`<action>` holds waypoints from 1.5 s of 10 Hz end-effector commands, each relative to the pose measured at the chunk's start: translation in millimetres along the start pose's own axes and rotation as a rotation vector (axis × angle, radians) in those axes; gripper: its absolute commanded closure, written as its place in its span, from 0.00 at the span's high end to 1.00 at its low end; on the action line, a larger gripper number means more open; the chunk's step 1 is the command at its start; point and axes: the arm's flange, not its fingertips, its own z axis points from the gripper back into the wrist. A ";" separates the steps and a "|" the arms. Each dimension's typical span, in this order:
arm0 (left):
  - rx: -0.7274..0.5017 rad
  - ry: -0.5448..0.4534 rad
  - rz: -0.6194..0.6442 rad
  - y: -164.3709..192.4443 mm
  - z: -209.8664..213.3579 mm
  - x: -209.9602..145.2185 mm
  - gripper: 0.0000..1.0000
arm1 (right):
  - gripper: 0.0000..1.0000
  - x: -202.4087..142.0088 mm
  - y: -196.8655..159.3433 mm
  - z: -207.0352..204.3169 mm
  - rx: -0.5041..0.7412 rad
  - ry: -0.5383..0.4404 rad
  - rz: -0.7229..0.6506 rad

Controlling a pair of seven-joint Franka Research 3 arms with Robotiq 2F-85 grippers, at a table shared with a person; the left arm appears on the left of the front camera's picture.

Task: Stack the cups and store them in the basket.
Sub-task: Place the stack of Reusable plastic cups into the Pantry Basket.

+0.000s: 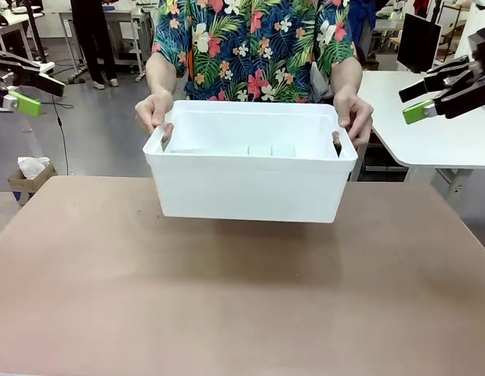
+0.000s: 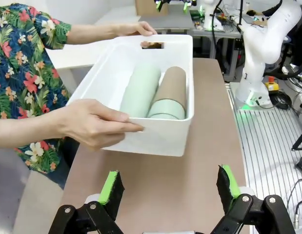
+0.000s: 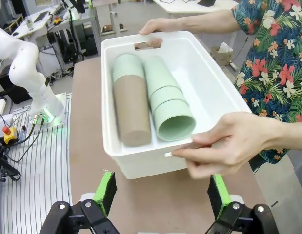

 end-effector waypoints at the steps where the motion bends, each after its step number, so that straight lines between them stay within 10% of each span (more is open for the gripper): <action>1: -0.012 0.013 0.000 0.1 1.4 0.4 1.00 | 1.00 3.9 0.2 0.8 0.003 -0.016 -0.013; 15: -0.012 0.013 0.000 0.1 1.4 0.4 1.00 | 1.00 3.9 0.2 0.8 0.003 -0.016 -0.013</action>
